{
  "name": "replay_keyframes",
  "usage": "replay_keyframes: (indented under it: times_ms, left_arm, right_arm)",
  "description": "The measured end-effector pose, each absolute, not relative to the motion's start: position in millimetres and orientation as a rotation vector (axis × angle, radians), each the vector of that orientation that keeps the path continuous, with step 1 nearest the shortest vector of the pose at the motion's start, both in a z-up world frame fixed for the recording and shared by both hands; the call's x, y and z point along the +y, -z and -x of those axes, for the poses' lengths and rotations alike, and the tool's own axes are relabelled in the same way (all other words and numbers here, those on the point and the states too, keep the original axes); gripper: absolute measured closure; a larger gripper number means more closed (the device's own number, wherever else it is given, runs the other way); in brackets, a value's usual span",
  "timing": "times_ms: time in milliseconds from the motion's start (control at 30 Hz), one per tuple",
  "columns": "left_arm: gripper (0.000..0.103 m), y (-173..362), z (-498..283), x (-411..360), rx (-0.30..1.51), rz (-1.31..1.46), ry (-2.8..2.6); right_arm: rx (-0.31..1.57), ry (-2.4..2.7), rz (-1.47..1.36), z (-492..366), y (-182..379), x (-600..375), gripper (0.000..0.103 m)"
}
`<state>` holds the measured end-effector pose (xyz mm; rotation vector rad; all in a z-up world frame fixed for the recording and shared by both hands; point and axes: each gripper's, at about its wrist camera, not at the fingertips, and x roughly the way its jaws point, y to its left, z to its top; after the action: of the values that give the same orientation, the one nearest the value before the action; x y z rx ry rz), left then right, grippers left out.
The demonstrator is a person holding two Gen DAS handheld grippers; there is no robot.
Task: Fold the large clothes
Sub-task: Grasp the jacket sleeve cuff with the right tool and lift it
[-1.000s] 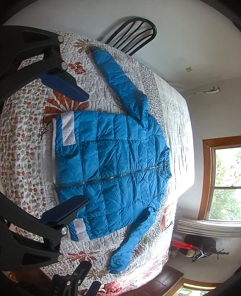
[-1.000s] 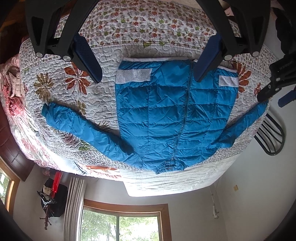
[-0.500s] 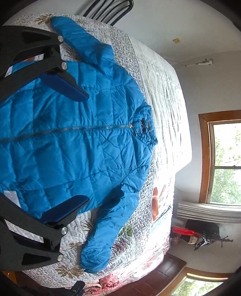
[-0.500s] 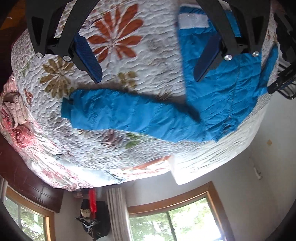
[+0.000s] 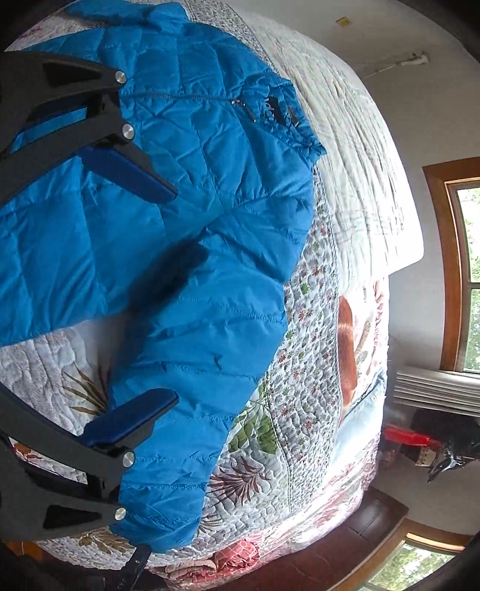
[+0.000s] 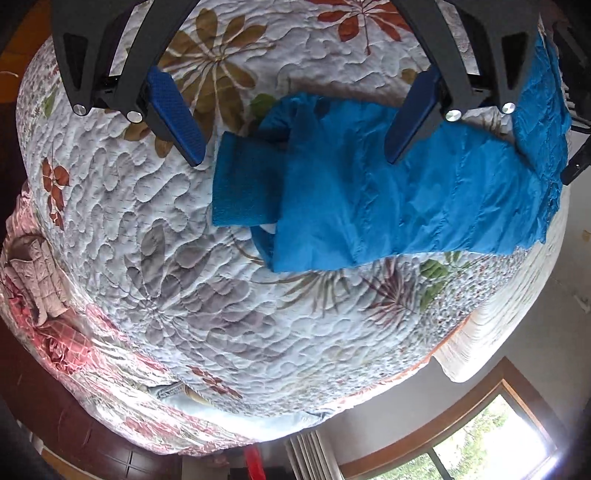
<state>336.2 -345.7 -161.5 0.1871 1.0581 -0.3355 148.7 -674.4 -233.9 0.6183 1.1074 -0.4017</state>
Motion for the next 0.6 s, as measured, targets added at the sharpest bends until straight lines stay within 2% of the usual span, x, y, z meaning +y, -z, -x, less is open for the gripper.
replay_keyframes:
  times_ms: [133, 167, 233, 333, 400, 600]
  left_arm:
    - [0.004, 181.8, -344.9, -357.2, 1.104, -0.193, 0.333]
    - [0.004, 186.7, -346.6, -358.1, 1.116, -0.192, 0.331]
    - [0.004, 194.5, -349.0, -357.4, 1.136, -0.188, 0.329]
    - [0.004, 206.3, -354.6, -356.1, 1.167, -0.191, 0.322]
    - [0.004, 210.8, -356.3, -353.8, 1.185, -0.181, 0.326]
    - [0.004, 198.7, -356.9, -332.0, 1.165, -0.166, 0.332]
  right_arm:
    - [1.148, 0.351, -0.627, -162.0, 253.2, -679.8, 0.014]
    - [1.157, 0.351, -0.624, -164.8, 257.5, -679.3, 0.022]
    - [1.161, 0.353, -0.630, -167.4, 262.3, -678.4, 0.029]
    - [1.143, 0.344, -0.617, -169.1, 259.5, -676.5, 0.045]
    - [1.111, 0.309, -0.669, -168.5, 253.6, -678.0, 0.061]
    - [0.979, 0.218, -0.677, -171.9, 206.0, -655.2, 0.065]
